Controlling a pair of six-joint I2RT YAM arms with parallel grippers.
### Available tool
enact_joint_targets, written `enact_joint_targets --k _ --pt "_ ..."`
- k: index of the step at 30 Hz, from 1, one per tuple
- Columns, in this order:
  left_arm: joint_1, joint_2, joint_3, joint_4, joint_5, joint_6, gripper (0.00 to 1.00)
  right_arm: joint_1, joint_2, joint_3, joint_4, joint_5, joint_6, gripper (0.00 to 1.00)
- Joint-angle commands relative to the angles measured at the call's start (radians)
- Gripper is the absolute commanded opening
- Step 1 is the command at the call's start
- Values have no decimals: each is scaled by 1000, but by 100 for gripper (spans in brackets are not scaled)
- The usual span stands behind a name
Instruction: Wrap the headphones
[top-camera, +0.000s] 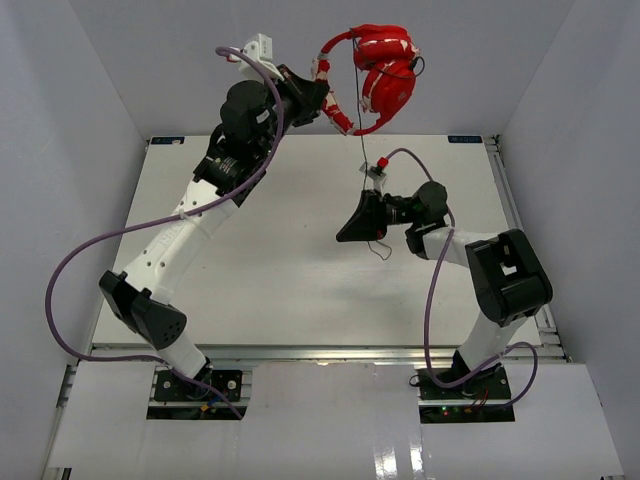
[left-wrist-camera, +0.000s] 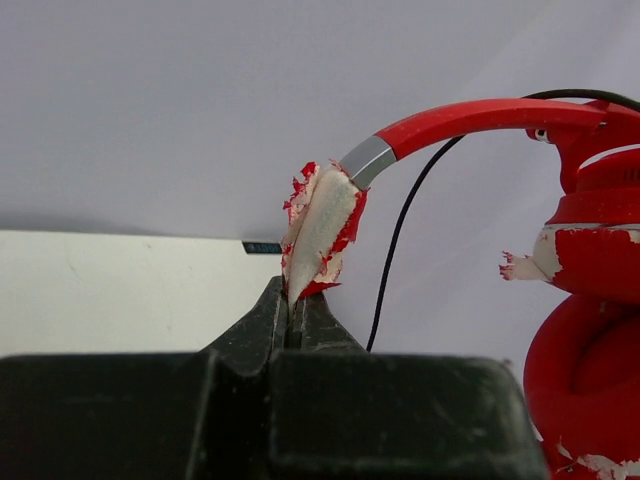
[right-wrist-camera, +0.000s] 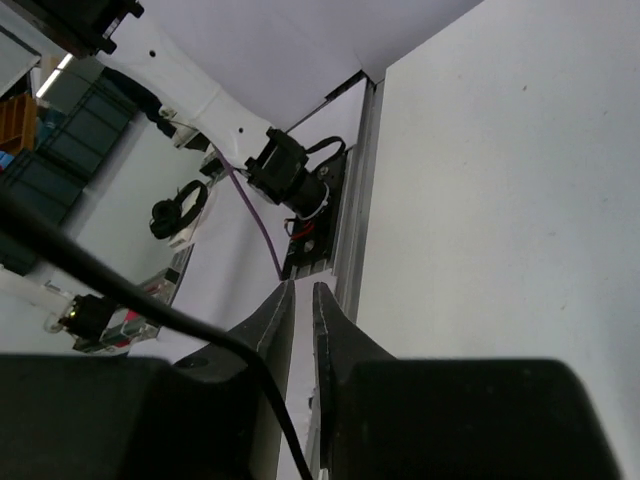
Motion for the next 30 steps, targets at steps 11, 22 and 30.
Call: enact_joint_targets --k 11,22,30 --pt "127 38 -164 -2 -290 279 0 203 -407 367 -1746 930 -1585 8" --pt "66 206 -226 -58 8 374 0 412 -285 525 -1918 1745 -2151 8" --pt "61 172 -423 -44 366 516 0 330 -306 465 -1874 1779 -2368 8"
